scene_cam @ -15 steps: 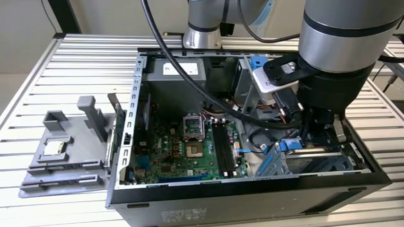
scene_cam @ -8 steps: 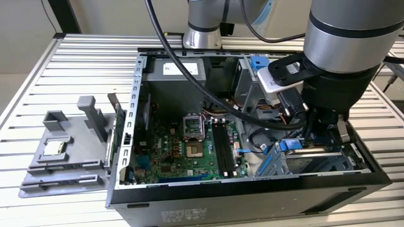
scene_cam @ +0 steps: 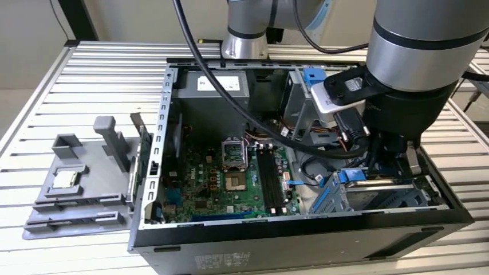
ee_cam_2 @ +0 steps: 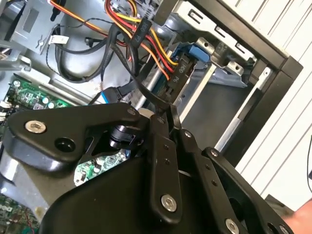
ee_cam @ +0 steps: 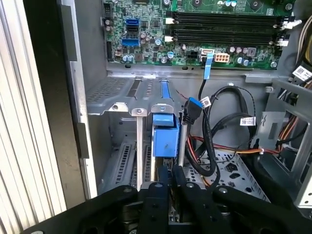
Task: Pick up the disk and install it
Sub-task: 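Insert the second disk wire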
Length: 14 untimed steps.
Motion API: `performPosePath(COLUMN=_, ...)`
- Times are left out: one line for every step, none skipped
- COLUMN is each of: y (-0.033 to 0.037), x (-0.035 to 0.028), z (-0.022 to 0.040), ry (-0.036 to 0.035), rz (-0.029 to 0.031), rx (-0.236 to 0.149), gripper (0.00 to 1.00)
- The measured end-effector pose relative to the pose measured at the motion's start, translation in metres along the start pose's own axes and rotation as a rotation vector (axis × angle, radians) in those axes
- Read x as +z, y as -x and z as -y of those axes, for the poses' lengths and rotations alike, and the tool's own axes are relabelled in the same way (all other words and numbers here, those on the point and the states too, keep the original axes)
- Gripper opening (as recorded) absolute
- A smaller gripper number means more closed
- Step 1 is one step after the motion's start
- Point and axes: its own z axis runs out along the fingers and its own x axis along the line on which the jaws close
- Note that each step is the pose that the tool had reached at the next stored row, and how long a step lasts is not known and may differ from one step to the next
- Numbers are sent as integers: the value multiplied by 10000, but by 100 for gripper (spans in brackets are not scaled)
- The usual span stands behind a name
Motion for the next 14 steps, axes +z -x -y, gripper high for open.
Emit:
performPosePath(y=0, x=2, z=0, ry=-1, rz=14, rx=17, gripper=0)
performPosePath(y=0, x=4, z=1, ry=-1, rz=22, rx=73, gripper=0)
performPosePath(y=0, x=5, z=2, ry=-1, rz=21, rx=134, gripper=0)
performPosePath(y=0, x=8, z=5, ry=0, rz=17, rx=199, gripper=0)
performPosePath(y=0, x=12, z=8, ry=-1, rz=10, rx=253, gripper=0)
performPosePath(y=0, x=14, z=12, ry=0, rz=-2, rx=301, gripper=0)
performPosePath(y=0, x=16, z=15, ry=0, rz=-11, rx=339, gripper=0)
performPosePath(y=-1, x=17, z=17, ry=0, rz=-17, rx=369, gripper=0)
performPosePath(y=-1, x=19, z=18, ry=-1, rz=-12, rx=383, gripper=0)
performPosePath(y=0, x=21, z=20, ry=-2, rz=0, rx=386, gripper=0)
performPosePath(y=0, x=22, z=22, ry=-1, rz=13, rx=390, gripper=0)
performPosePath(y=0, x=24, z=24, ry=-1, rz=28, rx=394, gripper=0)
performPosePath(y=1, x=26, z=25, ry=-1, rz=41, rx=400, gripper=0)
performPosePath(y=1, x=27, z=26, ry=-1, rz=54, rx=404, gripper=0)
